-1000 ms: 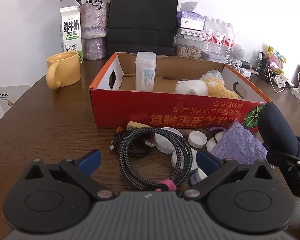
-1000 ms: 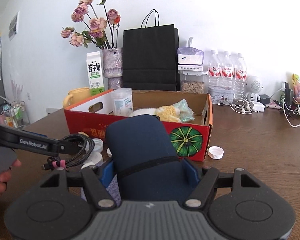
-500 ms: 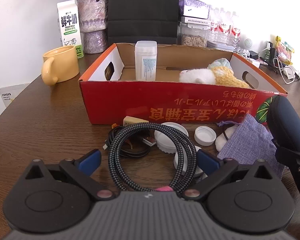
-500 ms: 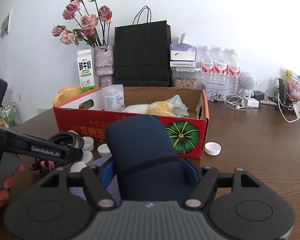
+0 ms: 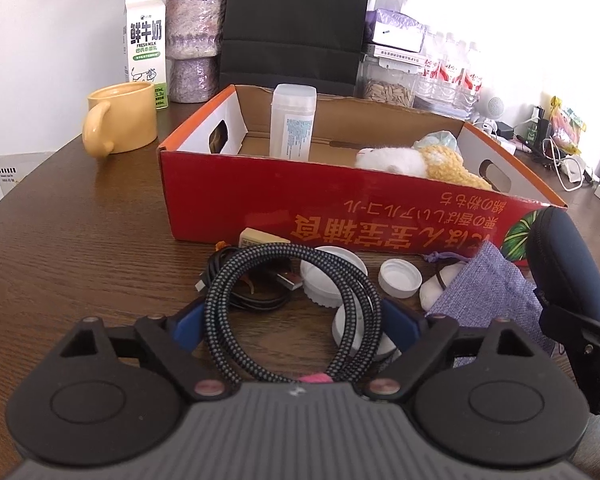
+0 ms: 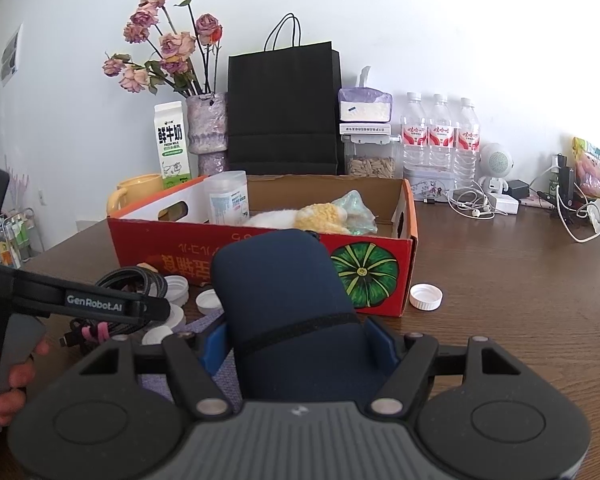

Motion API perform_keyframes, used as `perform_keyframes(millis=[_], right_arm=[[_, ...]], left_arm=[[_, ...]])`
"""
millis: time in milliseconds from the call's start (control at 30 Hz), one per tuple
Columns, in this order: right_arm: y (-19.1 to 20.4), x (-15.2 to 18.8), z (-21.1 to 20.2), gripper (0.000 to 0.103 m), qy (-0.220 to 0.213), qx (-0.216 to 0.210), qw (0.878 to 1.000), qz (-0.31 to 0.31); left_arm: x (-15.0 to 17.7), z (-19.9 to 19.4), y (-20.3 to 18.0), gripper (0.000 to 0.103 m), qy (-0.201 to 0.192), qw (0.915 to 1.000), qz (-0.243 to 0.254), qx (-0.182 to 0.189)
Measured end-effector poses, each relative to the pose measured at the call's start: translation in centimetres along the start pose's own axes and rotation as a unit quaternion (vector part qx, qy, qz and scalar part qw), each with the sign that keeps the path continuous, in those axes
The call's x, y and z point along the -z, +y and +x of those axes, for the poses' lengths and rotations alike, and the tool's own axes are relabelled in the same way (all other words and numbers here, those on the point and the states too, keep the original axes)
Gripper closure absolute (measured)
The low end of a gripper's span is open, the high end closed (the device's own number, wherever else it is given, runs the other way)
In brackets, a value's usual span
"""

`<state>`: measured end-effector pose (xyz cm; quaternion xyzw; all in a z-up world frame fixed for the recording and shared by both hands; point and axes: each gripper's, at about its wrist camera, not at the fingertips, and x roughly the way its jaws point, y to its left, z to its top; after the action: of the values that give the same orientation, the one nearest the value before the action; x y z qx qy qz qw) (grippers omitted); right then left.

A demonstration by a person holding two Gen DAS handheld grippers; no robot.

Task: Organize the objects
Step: 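Lift the navy case with the right gripper while the left approaches the white caps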

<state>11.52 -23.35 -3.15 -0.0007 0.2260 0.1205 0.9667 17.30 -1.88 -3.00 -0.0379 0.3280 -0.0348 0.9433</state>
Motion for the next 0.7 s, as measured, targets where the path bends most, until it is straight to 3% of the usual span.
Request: perform_keyframes(millis=[700], right_arm=[[-0.4,-0.1,-0.1,0.033,-0.005,0.003,1.0,0.003]], left_arm=[[-0.5,-2.3,0.7,0.014,-0.012,0.9998,-0.011,0.013]])
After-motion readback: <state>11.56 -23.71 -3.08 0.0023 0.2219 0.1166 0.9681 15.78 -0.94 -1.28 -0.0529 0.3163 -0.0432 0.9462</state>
